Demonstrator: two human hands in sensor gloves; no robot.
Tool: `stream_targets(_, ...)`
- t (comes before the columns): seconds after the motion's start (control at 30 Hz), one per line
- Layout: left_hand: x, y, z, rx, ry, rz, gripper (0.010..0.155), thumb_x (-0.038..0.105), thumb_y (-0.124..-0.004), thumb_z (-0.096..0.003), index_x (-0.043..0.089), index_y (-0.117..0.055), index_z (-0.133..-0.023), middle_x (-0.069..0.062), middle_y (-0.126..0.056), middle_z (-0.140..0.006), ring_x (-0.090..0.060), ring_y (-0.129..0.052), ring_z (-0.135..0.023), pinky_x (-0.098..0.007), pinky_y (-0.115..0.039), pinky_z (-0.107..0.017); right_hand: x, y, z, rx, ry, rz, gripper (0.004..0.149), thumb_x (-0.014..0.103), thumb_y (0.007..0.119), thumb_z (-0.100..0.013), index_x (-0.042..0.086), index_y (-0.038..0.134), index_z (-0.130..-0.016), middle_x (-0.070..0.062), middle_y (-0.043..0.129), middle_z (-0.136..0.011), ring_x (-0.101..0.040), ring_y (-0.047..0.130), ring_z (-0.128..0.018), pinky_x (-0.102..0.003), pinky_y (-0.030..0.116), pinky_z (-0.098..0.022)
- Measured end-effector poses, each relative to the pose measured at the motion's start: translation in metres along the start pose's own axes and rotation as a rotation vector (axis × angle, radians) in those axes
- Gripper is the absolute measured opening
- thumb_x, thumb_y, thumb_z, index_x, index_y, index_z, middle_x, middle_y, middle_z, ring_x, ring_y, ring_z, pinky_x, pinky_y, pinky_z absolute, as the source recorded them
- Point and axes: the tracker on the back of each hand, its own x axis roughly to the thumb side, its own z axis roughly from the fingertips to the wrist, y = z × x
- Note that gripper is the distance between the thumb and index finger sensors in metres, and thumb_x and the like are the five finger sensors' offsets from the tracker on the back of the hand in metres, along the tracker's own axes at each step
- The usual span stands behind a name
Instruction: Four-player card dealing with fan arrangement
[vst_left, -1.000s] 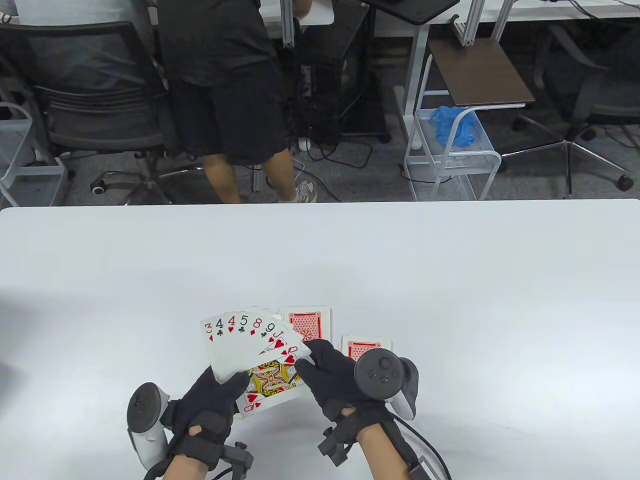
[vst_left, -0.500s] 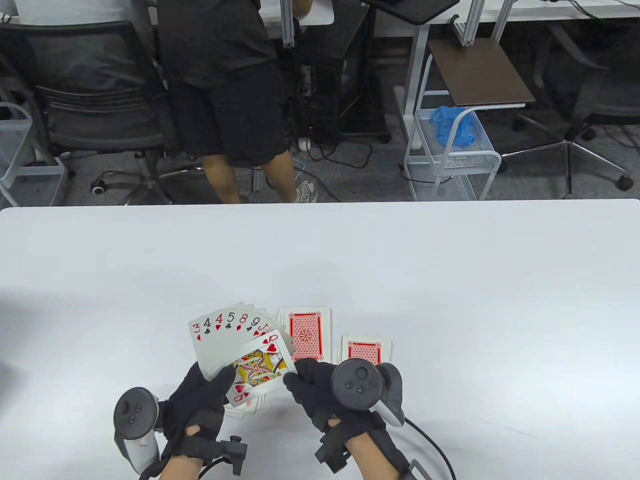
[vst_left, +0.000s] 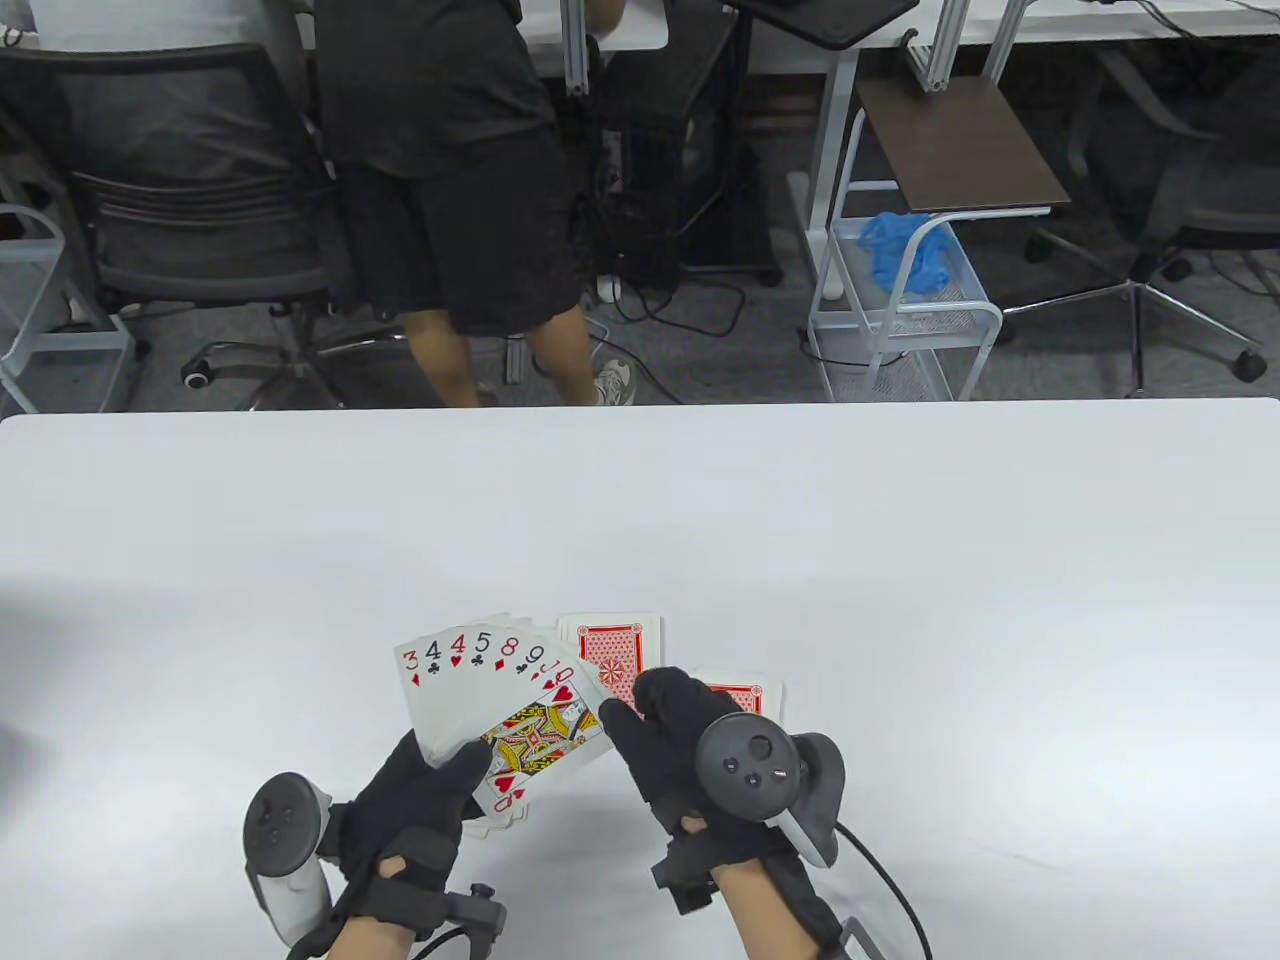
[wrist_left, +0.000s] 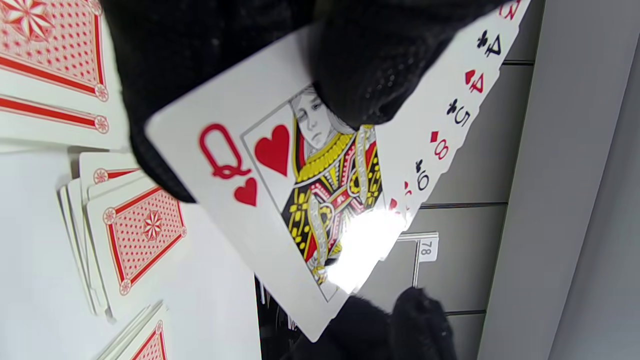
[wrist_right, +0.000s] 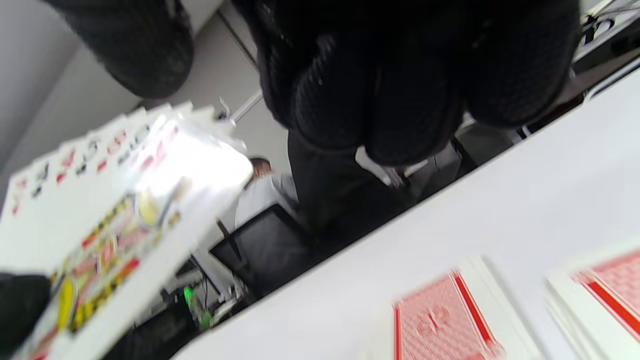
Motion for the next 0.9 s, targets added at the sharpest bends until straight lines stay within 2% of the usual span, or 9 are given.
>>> stream_targets(0.07,0.0,-0.004,-0.002,-0.061,-0.017,0.027,0.043,0.033,-0.089,-0.0467,0.021,-0.088,-0.088,-0.004,-0.109,-0.078,-0.027,-0.121,-0.059,-0.036,-0.106,-0.039,0.001,0.002,0.0,0.013,-0.04,0.05,0.07,0.06,0.072,-0.056,0.005,0.08,-0.099,-0.016,0.095,-0.083,-0.043,0.098,-0.064,-0.066,0.078,-0.05)
stream_targets(0.13,0.0,-0.008,0.0,-0.112,-0.022,0.085,0.043,0.033,-0.089,-0.0472,0.02,-0.088,-0.089,-0.005,-0.109,-0.079,-0.028,-0.12,-0.059,-0.036,-0.106,-0.04,-0.001,0.006,0.0,-0.018,-0.085,0.006,0.061,0.054,0.075,-0.055,0.008,0.082,-0.095,-0.011,0.096,-0.08,-0.039,0.099,-0.063,-0.063,0.079,-0.05)
stream_targets(0.23,-0.003,-0.009,0.001,-0.092,0.022,0.176,0.044,0.032,-0.09,-0.0466,0.02,-0.088,-0.088,-0.005,-0.109,-0.078,-0.028,-0.12,-0.059,-0.036,-0.107,-0.039,-0.008,0.011,-0.005,0.079,-0.149,-0.268,0.047,0.041,0.079,-0.057,0.01,0.084,-0.092,-0.009,0.098,-0.077,-0.037,0.1,-0.061,-0.063,0.08,-0.05)
stream_targets(0.3,-0.002,-0.008,0.0,-0.088,0.03,0.15,0.043,0.032,-0.09,-0.0467,0.02,-0.088,-0.088,-0.005,-0.109,-0.078,-0.028,-0.121,-0.058,-0.036,-0.107,-0.038,-0.008,0.009,-0.005,0.08,-0.142,-0.296,0.052,0.039,0.079,-0.058,0.006,0.079,-0.099,-0.014,0.094,-0.085,-0.041,0.097,-0.067,-0.065,0.077,-0.052)
stream_targets(0.4,-0.003,-0.009,-0.001,-0.089,0.041,0.123,0.043,0.032,-0.09,-0.0464,0.019,-0.089,-0.088,-0.006,-0.11,-0.077,-0.028,-0.121,-0.056,-0.035,-0.107,-0.036,0.002,-0.004,-0.01,0.107,-0.196,-0.314,0.075,0.048,0.081,-0.056,0.003,0.062,-0.114,-0.022,0.081,-0.104,-0.051,0.087,-0.084,-0.07,0.073,-0.057)
stream_targets(0.5,-0.003,-0.009,-0.001,-0.099,0.049,0.144,0.043,0.031,-0.09,-0.0466,0.019,-0.089,-0.088,-0.007,-0.11,-0.076,-0.029,-0.121,-0.055,-0.036,-0.107,-0.036,0.019,-0.014,-0.023,0.27,-0.221,-0.168,0.096,0.047,0.086,-0.055,0.001,0.035,-0.123,-0.026,0.056,-0.122,-0.058,0.064,-0.106,-0.075,0.061,-0.068)
stream_targets(0.7,0.0,-0.011,-0.003,-0.165,0.014,0.155,0.043,0.031,-0.09,-0.0466,0.018,-0.088,-0.088,-0.007,-0.11,-0.076,-0.029,-0.121,-0.053,-0.036,-0.107,-0.035,0.033,-0.016,-0.056,0.456,-0.264,0.079,0.11,0.047,0.091,-0.05,0.005,0.02,-0.122,-0.025,0.037,-0.126,-0.061,0.047,-0.111,-0.078,0.053,-0.069)
stream_targets(0.8,0.001,-0.012,-0.004,-0.201,-0.016,0.166,0.044,0.031,-0.089,-0.0457,0.02,-0.088,-0.088,-0.006,-0.11,-0.075,-0.027,-0.122,-0.053,-0.034,-0.108,-0.035,0.033,-0.018,-0.067,0.595,-0.272,0.005,0.108,0.046,0.091,-0.052,0.016,0.014,-0.122,-0.022,0.025,-0.127,-0.065,0.035,-0.112,-0.087,0.044,-0.064)
stream_targets(0.9,0.002,-0.017,-0.004,-0.233,-0.025,0.194,0.044,0.03,-0.089,-0.0456,0.02,-0.088,-0.088,-0.006,-0.11,-0.075,-0.027,-0.122,-0.052,-0.033,-0.108,-0.035,0.024,-0.011,-0.073,0.771,-0.24,-0.293,0.099,0.033,0.091,-0.055,0.019,0.02,-0.123,-0.02,0.023,-0.127,-0.066,0.027,-0.111,-0.087,0.037,-0.065)
